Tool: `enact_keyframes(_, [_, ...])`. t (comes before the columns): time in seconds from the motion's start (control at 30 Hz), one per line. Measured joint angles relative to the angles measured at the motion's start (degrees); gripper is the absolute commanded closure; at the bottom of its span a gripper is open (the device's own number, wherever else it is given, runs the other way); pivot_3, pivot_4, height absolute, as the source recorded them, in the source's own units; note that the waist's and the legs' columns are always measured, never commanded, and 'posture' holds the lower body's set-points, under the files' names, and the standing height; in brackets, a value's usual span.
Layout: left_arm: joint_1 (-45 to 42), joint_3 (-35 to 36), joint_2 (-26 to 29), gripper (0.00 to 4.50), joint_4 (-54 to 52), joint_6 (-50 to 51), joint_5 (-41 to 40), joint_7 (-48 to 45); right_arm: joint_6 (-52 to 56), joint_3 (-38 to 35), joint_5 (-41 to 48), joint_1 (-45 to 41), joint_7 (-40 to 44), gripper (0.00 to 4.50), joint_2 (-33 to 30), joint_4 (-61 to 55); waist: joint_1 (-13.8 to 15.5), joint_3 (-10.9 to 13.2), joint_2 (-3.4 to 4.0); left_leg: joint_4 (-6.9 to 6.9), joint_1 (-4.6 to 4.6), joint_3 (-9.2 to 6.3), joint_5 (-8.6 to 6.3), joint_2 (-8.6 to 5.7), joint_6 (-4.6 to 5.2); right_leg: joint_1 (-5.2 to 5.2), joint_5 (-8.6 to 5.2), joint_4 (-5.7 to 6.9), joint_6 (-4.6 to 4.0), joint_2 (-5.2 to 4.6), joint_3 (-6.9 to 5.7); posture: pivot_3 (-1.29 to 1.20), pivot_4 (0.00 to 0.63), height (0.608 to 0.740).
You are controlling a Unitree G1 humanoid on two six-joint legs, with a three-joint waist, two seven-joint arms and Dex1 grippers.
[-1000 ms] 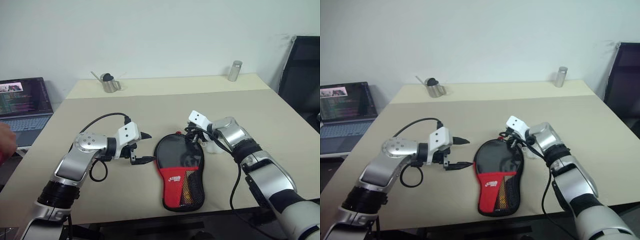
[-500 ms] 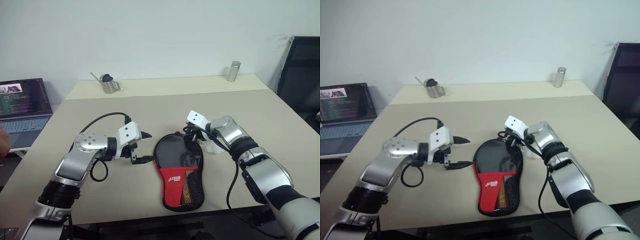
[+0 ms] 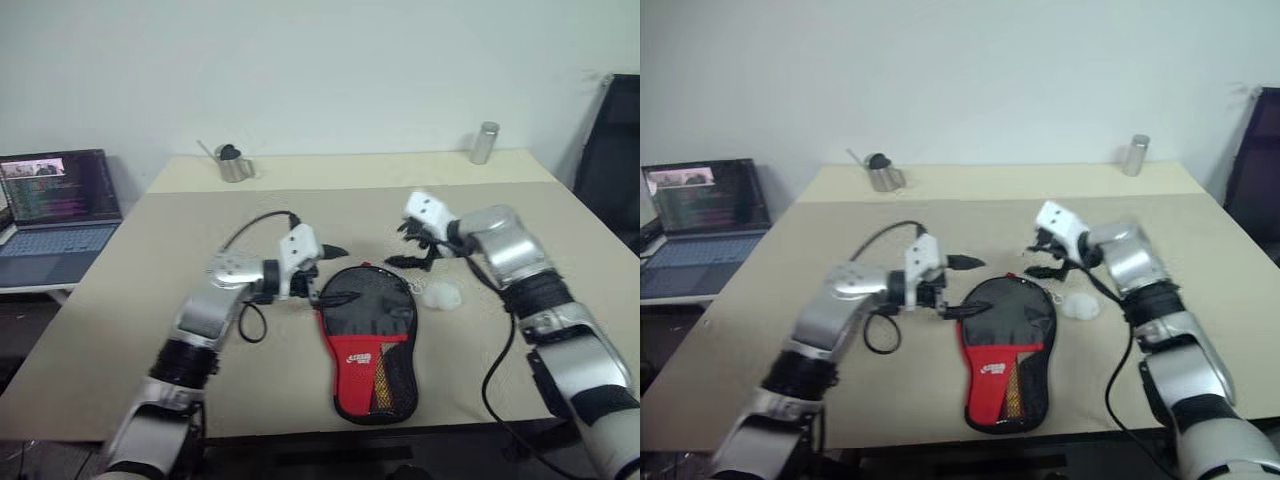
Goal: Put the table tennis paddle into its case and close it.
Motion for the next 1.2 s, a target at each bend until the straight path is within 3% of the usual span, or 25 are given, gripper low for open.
enact_keyframes(0.1, [-0.15, -2.19, -3.95, 0.00, 6.06, -0.09, 1.71, 2.84, 4.78, -0.98, 0.25, 4.37, -0.16, 0.02, -4.21, -4.08, 0.14, -0.03, -0.05, -0.01, 0.06, 0.03, 0.00, 0.00, 0.01, 0.09, 0.00, -0.05, 0.00, 0.00, 0.00, 0.00, 0.150, 0.740])
enact_keyframes(0.4, [-2.81, -5.47, -5.78, 0.00, 17.43, -2.56, 8.34, 6.05, 14.19, -0.87, 2.78, 10.00, 1.08, 0.02, -9.53, -7.58, -0.40, 0.00, -0.01, -0.04, 0.42, 0.24, 0.00, 0.05, 0.03, 0.27, 0.00, 0.13, 0.00, 0.02, 0.06, 0.00, 0.150, 0.740])
enact_keyframes(1.0, [-3.20, -6.49, -7.46, 0.00, 17.57, -4.15, 10.58, 5.97, 18.23, 6.80, 6.33, 13.01, 1.15, 0.02, -5.08, -6.79, -0.04, -0.01, -0.03, -0.03, 0.43, 0.19, 0.00, 0.03, 0.02, 0.31, 0.00, 0.09, 0.01, 0.00, 0.08, 0.00, 0.150, 0.740])
enact_keyframes(1.1, [-3.19, -6.50, -7.49, 0.00, 17.44, -4.09, 10.66, 5.98, 17.91, 6.94, 6.13, 13.01, 0.19, 0.63, -4.77, -5.39, -0.03, -0.01, -0.03, -0.03, 0.42, 0.18, 0.00, 0.03, 0.01, 0.30, 0.00, 0.08, 0.00, -0.01, 0.07, 0.00, 0.150, 0.740])
enact_keyframes(1.2, [-3.19, -6.51, -7.67, 0.00, 17.32, -3.96, 10.86, 6.01, 17.30, 6.96, 6.14, 13.02, -0.07, 1.56, -4.90, -5.23, -0.03, -0.01, -0.03, -0.03, 0.42, 0.18, 0.00, 0.03, 0.01, 0.30, 0.00, 0.07, 0.01, -0.01, 0.06, 0.00, 0.150, 0.740])
